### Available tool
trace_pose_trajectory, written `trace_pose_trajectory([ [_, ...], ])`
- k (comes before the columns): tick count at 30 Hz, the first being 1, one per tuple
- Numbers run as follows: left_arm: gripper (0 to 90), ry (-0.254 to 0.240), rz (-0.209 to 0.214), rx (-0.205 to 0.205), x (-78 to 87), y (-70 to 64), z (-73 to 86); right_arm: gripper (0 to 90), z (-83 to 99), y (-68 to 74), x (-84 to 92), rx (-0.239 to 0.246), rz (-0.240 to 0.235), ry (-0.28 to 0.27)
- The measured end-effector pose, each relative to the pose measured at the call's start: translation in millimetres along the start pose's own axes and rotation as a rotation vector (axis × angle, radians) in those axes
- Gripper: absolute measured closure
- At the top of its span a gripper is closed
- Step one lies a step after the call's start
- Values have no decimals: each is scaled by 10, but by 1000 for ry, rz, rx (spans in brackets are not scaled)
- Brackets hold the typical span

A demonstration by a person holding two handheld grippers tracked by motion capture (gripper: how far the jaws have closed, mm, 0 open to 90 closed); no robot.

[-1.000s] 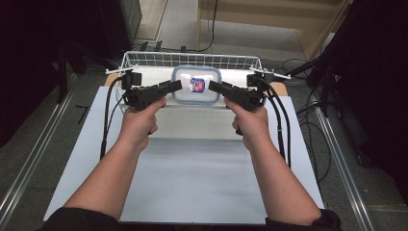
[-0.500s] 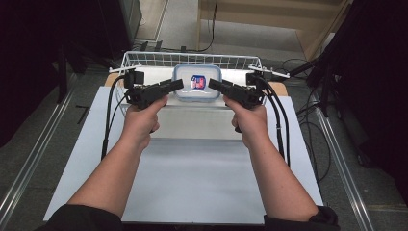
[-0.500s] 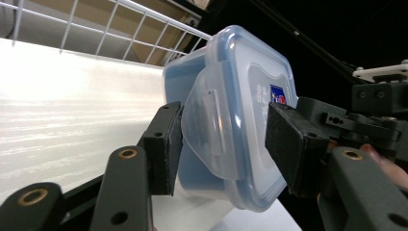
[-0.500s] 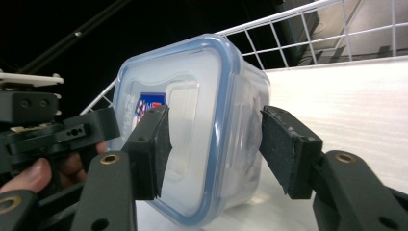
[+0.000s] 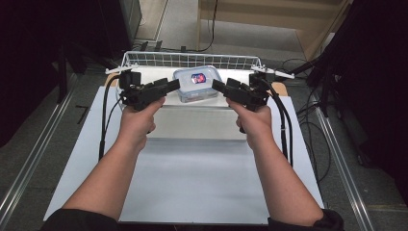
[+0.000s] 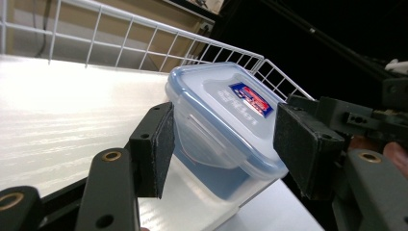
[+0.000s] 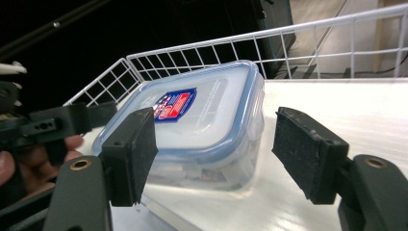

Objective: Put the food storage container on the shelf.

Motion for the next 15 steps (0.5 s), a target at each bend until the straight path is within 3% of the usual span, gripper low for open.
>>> trace_pose_trajectory([
  [8,353,-6,-52,-95,223,-97,172,273,120,163,241,118,33,-1],
  [15,335,1,-67,-121,377,-93,375,234,377,243,387,184,62,14],
])
Point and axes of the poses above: each handheld gripper's, and its own axes: x roughly backward along the jaws, z roughly out of its underside, y roughly to its left, the point moved 3 cm from there along -x, roughly forward along the jaws, and after that the axes turned 6 degrees about -z, right-handed, at the moved point
